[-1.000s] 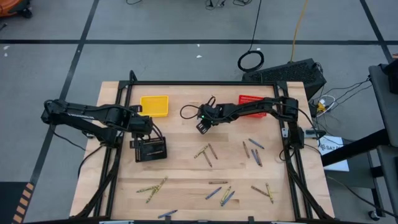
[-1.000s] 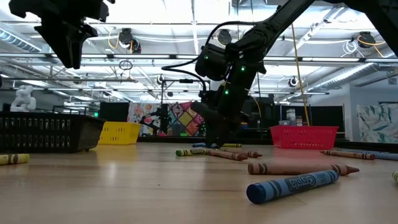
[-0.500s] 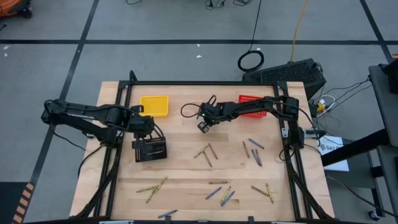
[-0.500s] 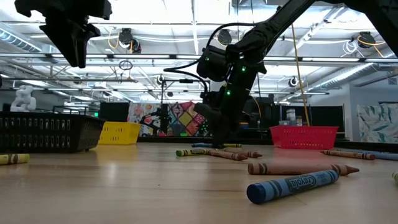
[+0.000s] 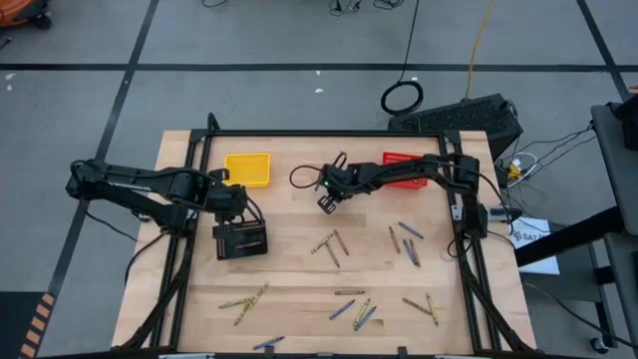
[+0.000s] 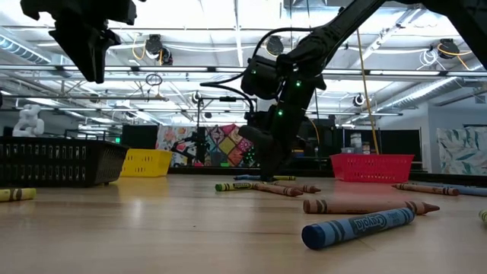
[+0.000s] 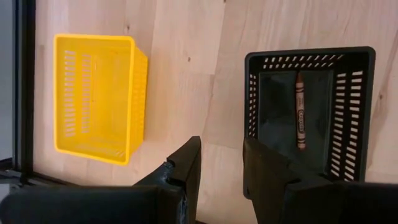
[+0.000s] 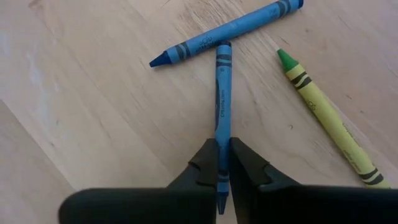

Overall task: Sort crayons
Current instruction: Put the blue crayon into the yellow bin

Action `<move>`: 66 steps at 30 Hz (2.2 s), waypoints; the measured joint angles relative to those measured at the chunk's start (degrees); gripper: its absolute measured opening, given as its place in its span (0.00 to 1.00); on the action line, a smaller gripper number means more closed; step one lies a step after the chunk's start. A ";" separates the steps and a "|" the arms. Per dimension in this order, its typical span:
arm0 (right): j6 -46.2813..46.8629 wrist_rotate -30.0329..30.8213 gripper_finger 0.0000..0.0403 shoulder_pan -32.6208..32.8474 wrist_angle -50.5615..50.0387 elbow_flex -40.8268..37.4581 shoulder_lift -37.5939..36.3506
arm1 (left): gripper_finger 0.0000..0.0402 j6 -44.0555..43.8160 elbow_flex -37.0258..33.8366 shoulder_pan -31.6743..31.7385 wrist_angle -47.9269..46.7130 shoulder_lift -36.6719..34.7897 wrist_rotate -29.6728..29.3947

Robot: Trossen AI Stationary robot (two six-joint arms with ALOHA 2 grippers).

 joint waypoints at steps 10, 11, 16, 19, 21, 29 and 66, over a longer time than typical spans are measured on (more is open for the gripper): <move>-1.28 -0.98 0.00 2.20 -2.34 -0.32 -4.81 | 0.28 -0.13 0.00 -0.01 0.84 0.09 -0.14; -1.59 -0.79 0.00 2.39 -2.35 -0.27 -5.43 | 0.28 -0.13 0.00 -0.01 1.46 0.09 -0.20; -2.60 -0.46 0.00 3.75 -2.40 -0.24 -8.33 | 0.28 -0.09 0.00 0.00 7.14 0.09 -0.35; -3.79 -0.44 0.00 4.63 -2.01 -0.21 -10.21 | 0.28 0.57 0.00 -0.01 11.73 0.09 -0.39; -4.92 -0.40 0.00 5.28 -1.98 -0.21 -11.45 | 0.28 1.97 -0.27 -0.11 15.26 0.08 -0.44; -7.38 -0.35 0.00 8.23 -0.63 -0.13 -17.08 | 0.28 6.27 -4.41 -0.11 26.96 0.09 0.04; -15.82 -0.02 0.00 17.28 20.46 -0.04 -24.69 | 0.28 11.58 -19.76 3.93 81.38 0.09 9.51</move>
